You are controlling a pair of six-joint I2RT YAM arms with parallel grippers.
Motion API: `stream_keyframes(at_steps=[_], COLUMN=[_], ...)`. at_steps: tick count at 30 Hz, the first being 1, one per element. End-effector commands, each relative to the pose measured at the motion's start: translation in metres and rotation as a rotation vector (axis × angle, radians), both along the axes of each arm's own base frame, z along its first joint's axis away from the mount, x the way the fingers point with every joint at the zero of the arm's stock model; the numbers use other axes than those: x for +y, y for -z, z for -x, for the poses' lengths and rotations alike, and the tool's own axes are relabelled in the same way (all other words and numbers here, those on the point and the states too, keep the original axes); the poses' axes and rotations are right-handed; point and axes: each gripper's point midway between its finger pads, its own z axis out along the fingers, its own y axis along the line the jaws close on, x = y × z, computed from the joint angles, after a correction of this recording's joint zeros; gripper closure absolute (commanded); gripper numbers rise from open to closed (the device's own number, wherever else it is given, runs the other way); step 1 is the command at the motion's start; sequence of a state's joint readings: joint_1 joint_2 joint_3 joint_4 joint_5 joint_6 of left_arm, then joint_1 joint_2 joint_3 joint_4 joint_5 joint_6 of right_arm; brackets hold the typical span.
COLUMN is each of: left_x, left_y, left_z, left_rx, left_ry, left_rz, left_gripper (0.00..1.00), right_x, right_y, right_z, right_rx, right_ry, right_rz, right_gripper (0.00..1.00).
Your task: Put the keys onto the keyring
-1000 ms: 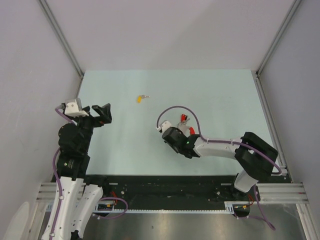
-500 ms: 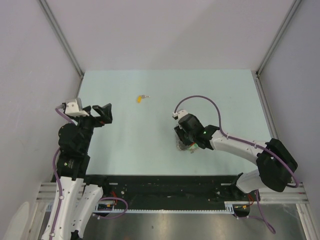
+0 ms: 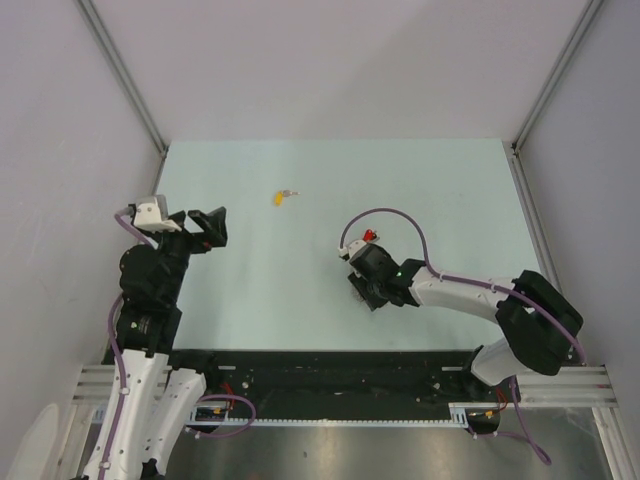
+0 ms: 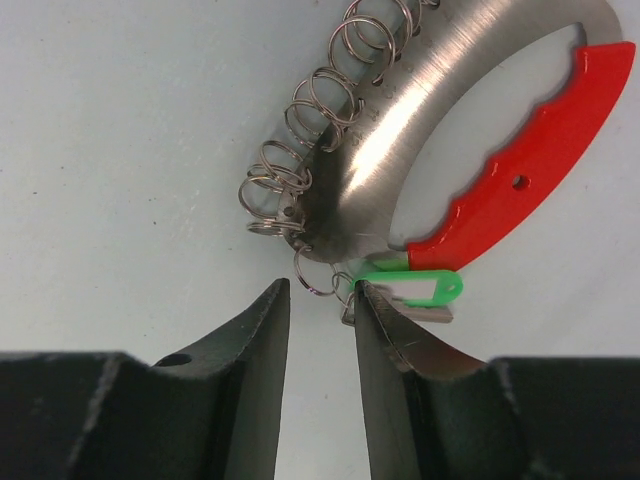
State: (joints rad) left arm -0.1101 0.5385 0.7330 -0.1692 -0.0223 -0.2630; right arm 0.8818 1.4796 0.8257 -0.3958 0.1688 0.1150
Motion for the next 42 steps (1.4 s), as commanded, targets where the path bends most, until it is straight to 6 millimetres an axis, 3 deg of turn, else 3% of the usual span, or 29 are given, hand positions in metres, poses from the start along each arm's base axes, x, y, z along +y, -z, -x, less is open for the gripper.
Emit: stream_keyframes(at_steps=[1, 21, 26, 29, 36, 40, 42], left_x=[-0.007, -0.012, -0.012, -0.012, -0.018, -0.036, -0.043], left_y=[-0.008, -0.003, -0.003, -0.002, 0.003, 0.012, 0.027], left_z=[0.0, -0.004, -0.004, -0.005, -0.01, -0.014, -0.021], left_rx=[-0.031, -0.017, -0.015, -0.012, 0.002, 0.047, 0.128], left_ry=[0.037, 0.062, 0.062, 0.065, 0.095, 0.191, 0.221], left_rz=[0.023, 0.022, 0.022, 0.022, 0.009, -0.011, -0.019], left_gripper=[0.0, 0.0, 0.0, 0.0, 0.0, 0.0, 0.0], right_x=[0.011, 0.045, 0.051, 0.053, 0.047, 0.04, 0.039], right_y=[-0.005, -0.001, -0.004, -0.012, -0.035, -0.032, -0.024], right_z=[-0.013, -0.025, -0.031, -0.035, -0.043, -0.041, -0.035], right_rx=[-0.048, -0.038, -0.055, -0.078, -0.165, -0.16, -0.119], right_ry=[-0.026, -0.117, -0.121, -0.12, -0.088, -0.08, -0.097], right_rz=[0.008, -0.096, -0.102, -0.093, -0.027, 0.02, 0.043], right_gripper=[0.64, 0.64, 0.8, 0.96, 1.0, 1.0, 1.0])
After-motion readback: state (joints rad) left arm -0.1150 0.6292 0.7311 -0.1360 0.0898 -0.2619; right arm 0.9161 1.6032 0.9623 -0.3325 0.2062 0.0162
